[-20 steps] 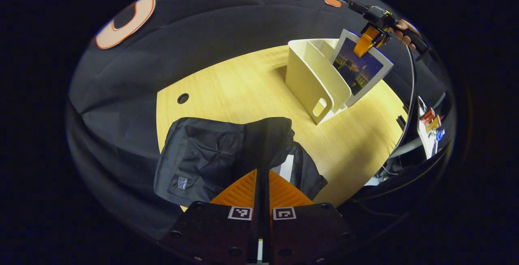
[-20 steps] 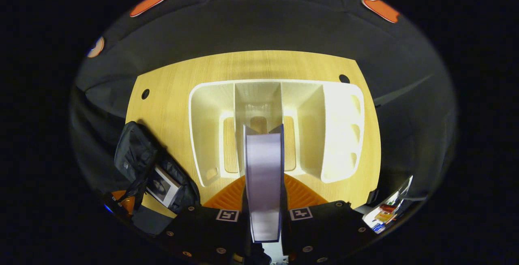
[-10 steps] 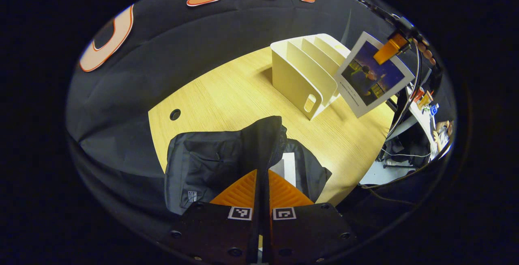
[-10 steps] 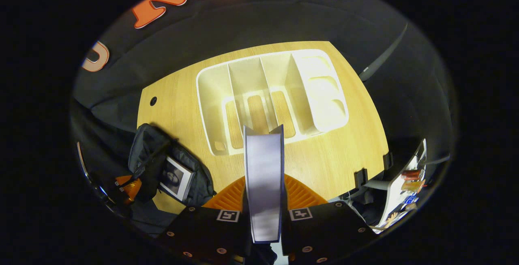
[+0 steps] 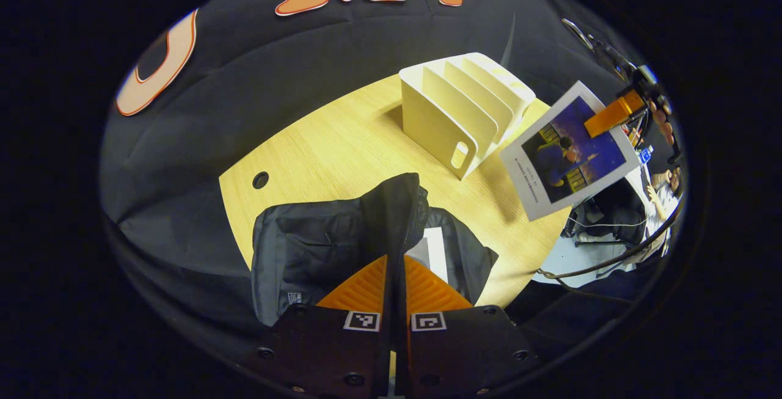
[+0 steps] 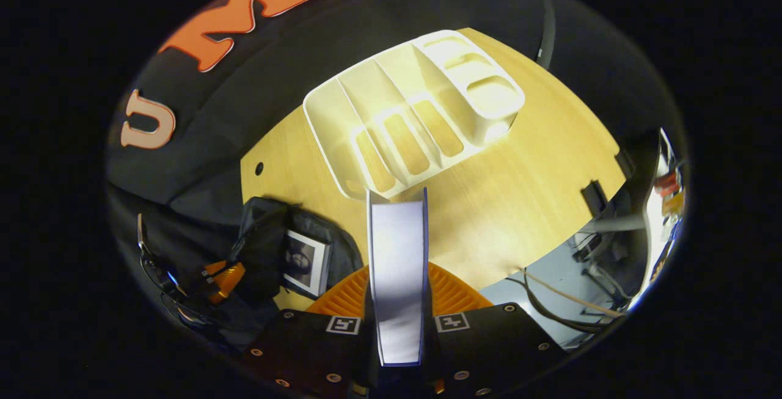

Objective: Open the schoolbag, grab two books from the bookshelf and put them into the schoolbag.

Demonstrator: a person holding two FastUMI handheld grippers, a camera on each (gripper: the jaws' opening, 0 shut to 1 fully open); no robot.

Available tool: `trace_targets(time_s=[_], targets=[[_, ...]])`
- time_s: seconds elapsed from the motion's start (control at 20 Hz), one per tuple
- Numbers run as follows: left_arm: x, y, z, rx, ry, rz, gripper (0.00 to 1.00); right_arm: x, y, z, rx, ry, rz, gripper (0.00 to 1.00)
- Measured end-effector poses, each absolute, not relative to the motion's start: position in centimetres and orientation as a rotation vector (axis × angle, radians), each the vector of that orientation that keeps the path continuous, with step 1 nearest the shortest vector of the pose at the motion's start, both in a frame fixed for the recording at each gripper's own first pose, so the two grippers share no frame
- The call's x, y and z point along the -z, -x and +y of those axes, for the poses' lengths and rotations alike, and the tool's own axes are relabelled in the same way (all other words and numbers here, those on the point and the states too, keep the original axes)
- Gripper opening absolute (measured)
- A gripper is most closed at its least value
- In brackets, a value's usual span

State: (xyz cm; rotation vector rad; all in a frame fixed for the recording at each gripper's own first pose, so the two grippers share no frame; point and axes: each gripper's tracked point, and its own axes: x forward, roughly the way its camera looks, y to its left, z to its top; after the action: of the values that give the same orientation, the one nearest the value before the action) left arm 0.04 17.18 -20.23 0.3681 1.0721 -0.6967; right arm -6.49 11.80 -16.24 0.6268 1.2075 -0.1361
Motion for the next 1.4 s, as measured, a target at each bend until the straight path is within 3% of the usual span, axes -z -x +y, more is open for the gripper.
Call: trace_targets(time_s=[0.2,0.25,0.3,0.7,1.0,1.4], targets=[[19.6,-0.4,17.9,0.709,-0.374,1.060,0.05,16.8,7.8,14.8,0.074,-0.802,1.158,0.28],[19.5,-0.4,17.9,0.711,-0.367,1.064,0.10,16.9,7.9,15.5,0.051,-0.839,1.141,0.28],[19.4,-0.5,17.9,0.715,-0.359,1.060,0.05,16.9,8.0,16.3,0.027,-0.882,1.123,0.28],[17.9,-0.7,18.1,0.721,-0.366,1.025,0.04,18.7,5.0,25.7,-0.196,-1.107,1.040,0.28],[15.7,-1.9,17.8,0.705,-0.336,0.991,0.04,21.0,2.6,31.0,-0.306,-1.099,1.025,0.28],[14.7,-1.3,17.3,0.692,-0.344,0.981,0.04,25.1,-0.6,37.3,-0.354,-1.135,0.970,0.28]])
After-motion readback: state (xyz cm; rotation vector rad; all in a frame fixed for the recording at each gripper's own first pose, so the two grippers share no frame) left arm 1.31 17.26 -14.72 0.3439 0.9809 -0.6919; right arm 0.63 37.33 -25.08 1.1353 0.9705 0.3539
